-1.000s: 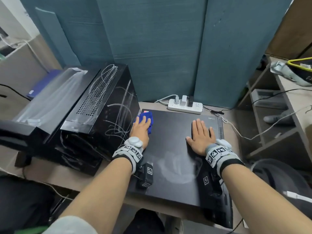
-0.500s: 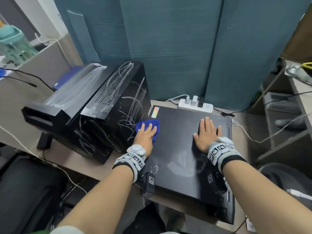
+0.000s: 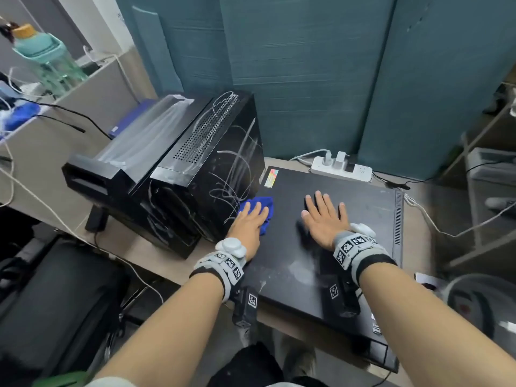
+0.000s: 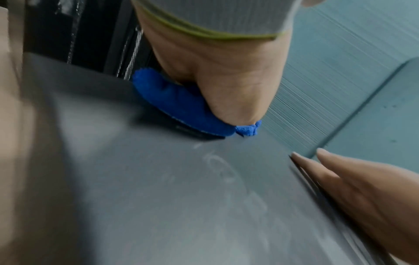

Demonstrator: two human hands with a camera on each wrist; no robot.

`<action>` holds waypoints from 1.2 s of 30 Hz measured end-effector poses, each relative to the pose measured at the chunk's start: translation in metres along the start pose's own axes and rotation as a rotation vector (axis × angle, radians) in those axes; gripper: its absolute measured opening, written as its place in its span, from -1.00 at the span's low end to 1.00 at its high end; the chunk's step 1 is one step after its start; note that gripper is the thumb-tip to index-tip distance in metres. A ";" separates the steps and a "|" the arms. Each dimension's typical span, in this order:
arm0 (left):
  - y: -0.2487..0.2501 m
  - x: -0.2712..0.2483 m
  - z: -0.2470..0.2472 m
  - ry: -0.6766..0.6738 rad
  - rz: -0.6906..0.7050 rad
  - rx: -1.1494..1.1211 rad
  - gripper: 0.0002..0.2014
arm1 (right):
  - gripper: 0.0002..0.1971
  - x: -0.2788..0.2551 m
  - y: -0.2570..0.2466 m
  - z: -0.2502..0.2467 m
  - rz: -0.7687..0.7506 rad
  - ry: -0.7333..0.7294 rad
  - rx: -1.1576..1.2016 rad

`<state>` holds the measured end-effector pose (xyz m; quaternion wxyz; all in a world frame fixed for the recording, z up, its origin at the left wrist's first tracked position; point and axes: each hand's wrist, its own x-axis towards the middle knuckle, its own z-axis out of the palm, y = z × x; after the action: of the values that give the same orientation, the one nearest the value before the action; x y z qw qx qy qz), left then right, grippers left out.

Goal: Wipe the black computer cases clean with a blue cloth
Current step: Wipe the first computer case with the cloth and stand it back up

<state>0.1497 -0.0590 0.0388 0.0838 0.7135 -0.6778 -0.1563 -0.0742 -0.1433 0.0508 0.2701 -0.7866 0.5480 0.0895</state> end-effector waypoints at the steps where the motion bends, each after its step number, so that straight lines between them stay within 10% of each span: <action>1: 0.001 0.007 -0.003 0.001 -0.017 -0.018 -0.36 | -0.39 0.000 0.000 -0.001 0.001 -0.004 0.005; 11: 0.015 -0.050 0.009 -0.061 0.345 -0.025 -0.36 | -0.36 0.002 -0.007 0.006 0.036 0.016 -0.047; 20: 0.029 -0.019 0.013 0.035 0.083 -0.031 -0.40 | -0.43 -0.026 -0.005 -0.004 0.007 -0.017 0.118; 27: 0.081 -0.076 0.051 -0.204 0.703 0.211 -0.31 | -0.53 -0.058 -0.019 -0.002 0.054 0.058 0.159; 36: -0.012 -0.068 -0.005 -0.058 0.096 0.079 -0.32 | -0.50 -0.131 -0.008 0.050 0.296 0.258 0.253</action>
<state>0.1603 0.0086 0.0473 0.0432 0.6781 -0.7191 -0.1460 -0.1089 -0.0086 0.0683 0.2781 -0.6625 0.6942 -0.0425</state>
